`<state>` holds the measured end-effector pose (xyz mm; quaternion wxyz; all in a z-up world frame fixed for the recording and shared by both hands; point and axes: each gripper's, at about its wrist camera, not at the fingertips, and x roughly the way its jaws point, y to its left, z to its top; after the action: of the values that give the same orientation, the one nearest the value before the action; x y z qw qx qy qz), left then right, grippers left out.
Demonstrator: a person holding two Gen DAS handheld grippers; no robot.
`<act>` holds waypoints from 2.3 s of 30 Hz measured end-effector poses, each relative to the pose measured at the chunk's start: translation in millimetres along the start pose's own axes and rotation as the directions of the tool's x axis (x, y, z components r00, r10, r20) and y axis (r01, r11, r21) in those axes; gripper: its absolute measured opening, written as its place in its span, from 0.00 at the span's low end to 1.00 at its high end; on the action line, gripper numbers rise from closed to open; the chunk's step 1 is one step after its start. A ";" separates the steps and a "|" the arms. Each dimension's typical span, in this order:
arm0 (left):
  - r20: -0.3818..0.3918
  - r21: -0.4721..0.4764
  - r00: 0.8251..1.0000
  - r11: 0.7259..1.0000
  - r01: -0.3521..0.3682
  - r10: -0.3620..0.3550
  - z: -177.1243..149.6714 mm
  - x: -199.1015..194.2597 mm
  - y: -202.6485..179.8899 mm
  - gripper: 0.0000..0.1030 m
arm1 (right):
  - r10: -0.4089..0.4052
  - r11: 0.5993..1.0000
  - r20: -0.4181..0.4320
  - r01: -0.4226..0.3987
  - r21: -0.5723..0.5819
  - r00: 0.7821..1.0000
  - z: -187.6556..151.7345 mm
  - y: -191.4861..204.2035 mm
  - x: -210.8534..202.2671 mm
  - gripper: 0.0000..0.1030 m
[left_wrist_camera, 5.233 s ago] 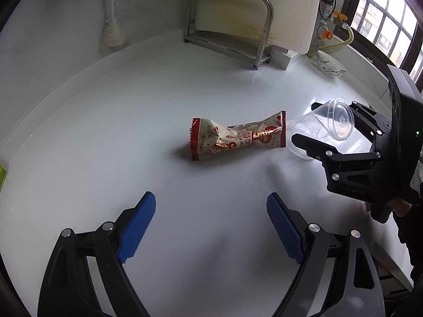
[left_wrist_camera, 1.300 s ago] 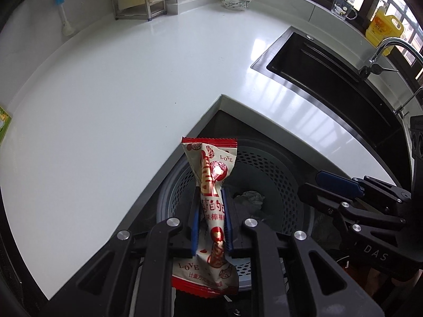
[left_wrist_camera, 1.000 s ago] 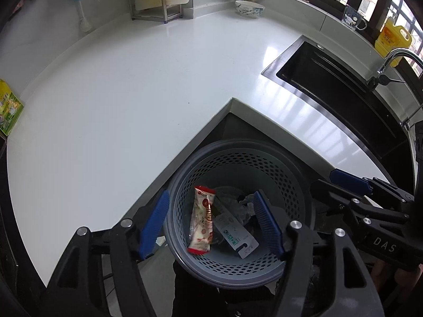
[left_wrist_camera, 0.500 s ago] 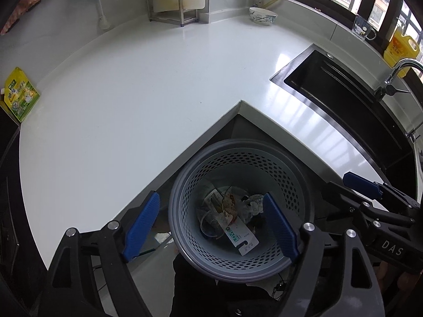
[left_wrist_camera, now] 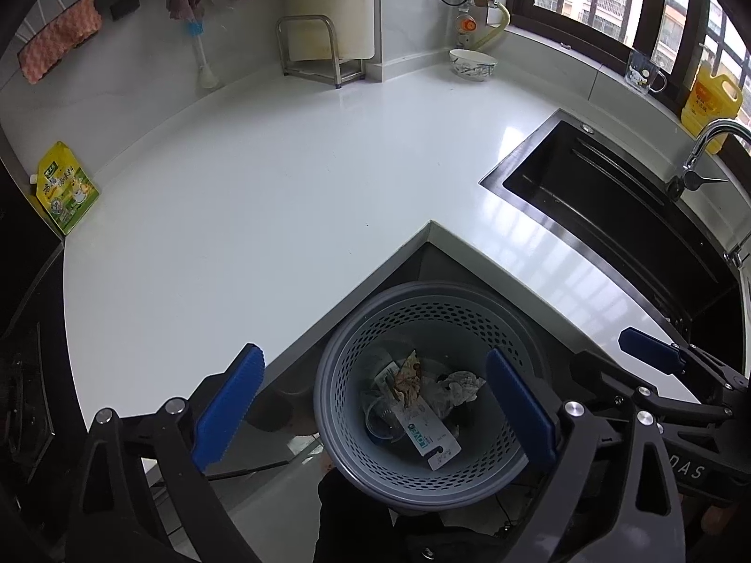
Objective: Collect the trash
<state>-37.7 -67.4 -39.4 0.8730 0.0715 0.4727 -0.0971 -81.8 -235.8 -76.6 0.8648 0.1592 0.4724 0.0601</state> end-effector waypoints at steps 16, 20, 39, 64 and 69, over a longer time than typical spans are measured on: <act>0.024 -0.012 0.999 0.999 -0.036 0.036 3.2 -11.0 3.8 0.94 | -0.008 1.000 0.018 0.007 0.012 1.000 -1.5 -4.9 -11.2 0.71; 0.024 -0.015 0.999 0.999 -0.043 0.043 4.2 -11.5 4.9 0.94 | -0.012 1.000 0.023 0.012 0.018 1.000 -1.8 -5.2 -12.8 0.71; 0.013 -0.018 0.998 0.998 -0.067 0.067 6.5 -9.6 6.9 0.94 | -0.023 1.000 0.018 0.023 0.018 1.000 -2.5 -4.3 -10.9 0.71; -0.013 -0.040 0.996 0.995 -0.086 0.085 4.8 -4.7 8.1 0.94 | -0.033 0.999 0.008 0.033 0.009 0.999 -3.7 1.9 -6.7 0.71; -0.014 -0.043 0.996 0.996 -0.083 0.083 3.8 -5.0 6.3 0.94 | -0.033 0.999 0.007 0.033 0.009 0.999 -3.6 1.9 -6.7 0.71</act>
<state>-35.8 -61.5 -32.9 0.8746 0.0726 0.4767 -0.0500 -88.4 -235.0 -72.4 0.8667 0.1556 0.4720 0.0431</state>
